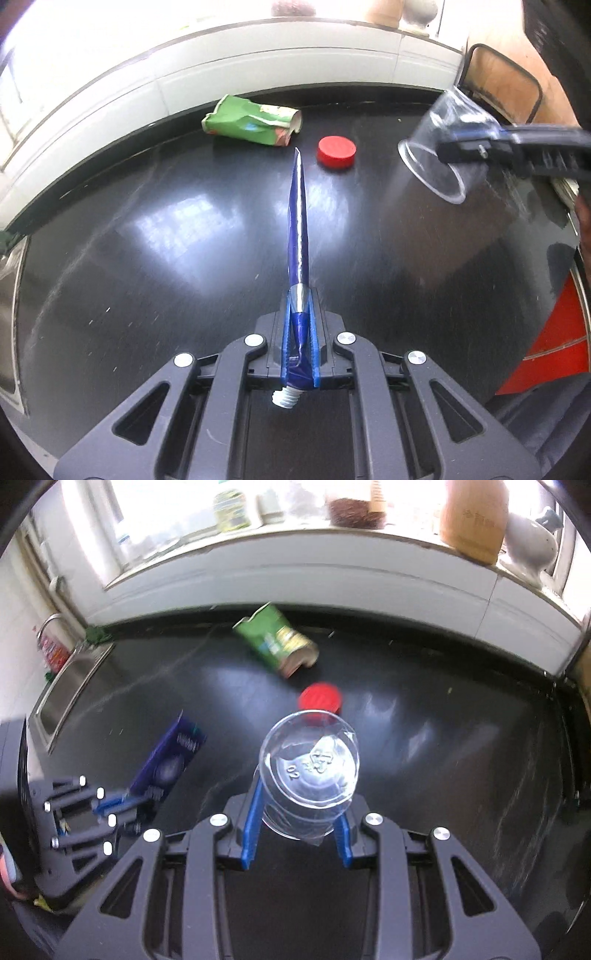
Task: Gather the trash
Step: 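Carry toothpaste tube and cup to the bin and open both tools over it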
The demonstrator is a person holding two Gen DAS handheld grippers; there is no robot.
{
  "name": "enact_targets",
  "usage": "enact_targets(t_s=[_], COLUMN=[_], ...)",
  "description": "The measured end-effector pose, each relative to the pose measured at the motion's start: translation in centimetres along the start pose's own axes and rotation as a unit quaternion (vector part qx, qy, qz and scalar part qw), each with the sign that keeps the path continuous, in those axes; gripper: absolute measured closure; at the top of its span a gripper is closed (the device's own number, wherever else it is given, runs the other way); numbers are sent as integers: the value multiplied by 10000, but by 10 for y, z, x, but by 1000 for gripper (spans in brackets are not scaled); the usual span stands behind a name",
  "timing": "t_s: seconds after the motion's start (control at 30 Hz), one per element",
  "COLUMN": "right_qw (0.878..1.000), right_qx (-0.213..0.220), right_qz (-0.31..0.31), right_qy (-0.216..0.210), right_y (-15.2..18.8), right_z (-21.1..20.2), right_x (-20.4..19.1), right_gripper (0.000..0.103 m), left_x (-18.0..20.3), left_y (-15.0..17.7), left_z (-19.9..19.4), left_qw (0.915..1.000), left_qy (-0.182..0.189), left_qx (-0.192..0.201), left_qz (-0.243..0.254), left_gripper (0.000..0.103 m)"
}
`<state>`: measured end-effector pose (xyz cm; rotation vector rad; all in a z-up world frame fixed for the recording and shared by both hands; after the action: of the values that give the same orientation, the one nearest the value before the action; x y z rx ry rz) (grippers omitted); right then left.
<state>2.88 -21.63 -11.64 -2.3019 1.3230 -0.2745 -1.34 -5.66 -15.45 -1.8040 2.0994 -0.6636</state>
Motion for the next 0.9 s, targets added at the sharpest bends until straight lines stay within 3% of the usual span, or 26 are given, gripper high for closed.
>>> enact_targets(t_s=[0.23,0.57,0.73,0.9], right_qw=[9999,9965,9863,9644], right_qx=[20,310,424,436], right_qz=[-132,-699,-1352,-2121], right_qy=[-51,-331,-848,-1521], right_y=[11,-27,-55,-67], right_z=[-15,-21,-15,-6], right_x=[-44,-110,-186,-289], right_gripper=[69,69,69,69], left_x=[-23,-77,-135,-199], left_y=[17,31,58,112], left_z=[-25,-71,-115,-161], left_qw=[9998,9955,9835,9590], left_qy=[-102,-526,-1047,-1698], left_qx=[136,540,802,930], left_qz=[-107,-575,-1237,-2070], left_gripper=[95,95,95,95])
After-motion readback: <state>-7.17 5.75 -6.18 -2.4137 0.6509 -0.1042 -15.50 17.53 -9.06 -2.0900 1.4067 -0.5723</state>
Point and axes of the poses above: each gripper's, at about its wrist camera, not at the fingertips, and z roughly the way its jaws point, x to its right, y to its underside, the point moved 3 cm from there along z, roughly the way its jaws point, and after that the axes turned 10 degrees about -z, right-handed, at the moved point
